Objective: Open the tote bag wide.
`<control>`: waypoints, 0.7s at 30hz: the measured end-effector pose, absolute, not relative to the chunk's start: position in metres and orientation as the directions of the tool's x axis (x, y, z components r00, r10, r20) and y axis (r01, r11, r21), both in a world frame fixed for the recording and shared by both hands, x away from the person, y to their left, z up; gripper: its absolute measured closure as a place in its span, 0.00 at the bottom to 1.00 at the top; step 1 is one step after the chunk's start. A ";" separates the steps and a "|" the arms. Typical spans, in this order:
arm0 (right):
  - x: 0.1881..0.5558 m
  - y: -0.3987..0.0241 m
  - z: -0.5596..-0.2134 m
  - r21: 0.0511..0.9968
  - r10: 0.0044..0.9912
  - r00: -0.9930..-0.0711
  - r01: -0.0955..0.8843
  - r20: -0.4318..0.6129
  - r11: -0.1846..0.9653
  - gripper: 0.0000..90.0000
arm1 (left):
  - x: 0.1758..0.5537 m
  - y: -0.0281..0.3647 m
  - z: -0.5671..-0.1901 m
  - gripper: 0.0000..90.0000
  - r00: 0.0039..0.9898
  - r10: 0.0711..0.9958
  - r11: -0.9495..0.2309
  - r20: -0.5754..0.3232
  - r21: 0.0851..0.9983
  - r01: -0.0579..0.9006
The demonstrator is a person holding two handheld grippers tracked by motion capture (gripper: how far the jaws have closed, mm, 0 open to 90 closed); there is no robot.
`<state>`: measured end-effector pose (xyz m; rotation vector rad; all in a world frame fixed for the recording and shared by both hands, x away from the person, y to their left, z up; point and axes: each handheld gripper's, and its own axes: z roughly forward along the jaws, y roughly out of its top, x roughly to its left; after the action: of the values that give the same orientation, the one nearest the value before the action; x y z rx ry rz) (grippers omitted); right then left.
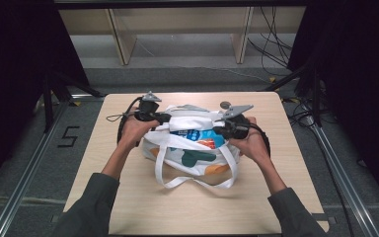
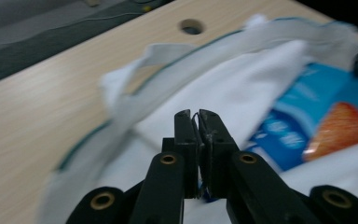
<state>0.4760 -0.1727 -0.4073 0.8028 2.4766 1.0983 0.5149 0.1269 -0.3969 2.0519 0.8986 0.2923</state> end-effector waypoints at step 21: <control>0.416 -0.150 -0.464 0.575 0.440 -0.897 0.333 -0.052 0.747 1.00 | 0.572 0.059 -0.431 1.00 0.606 0.792 -0.516 0.079 0.616 0.595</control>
<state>0.4156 -0.1495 -0.4638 0.6172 2.7619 0.8561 0.5721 0.0587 -0.4315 2.2897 1.0928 0.4784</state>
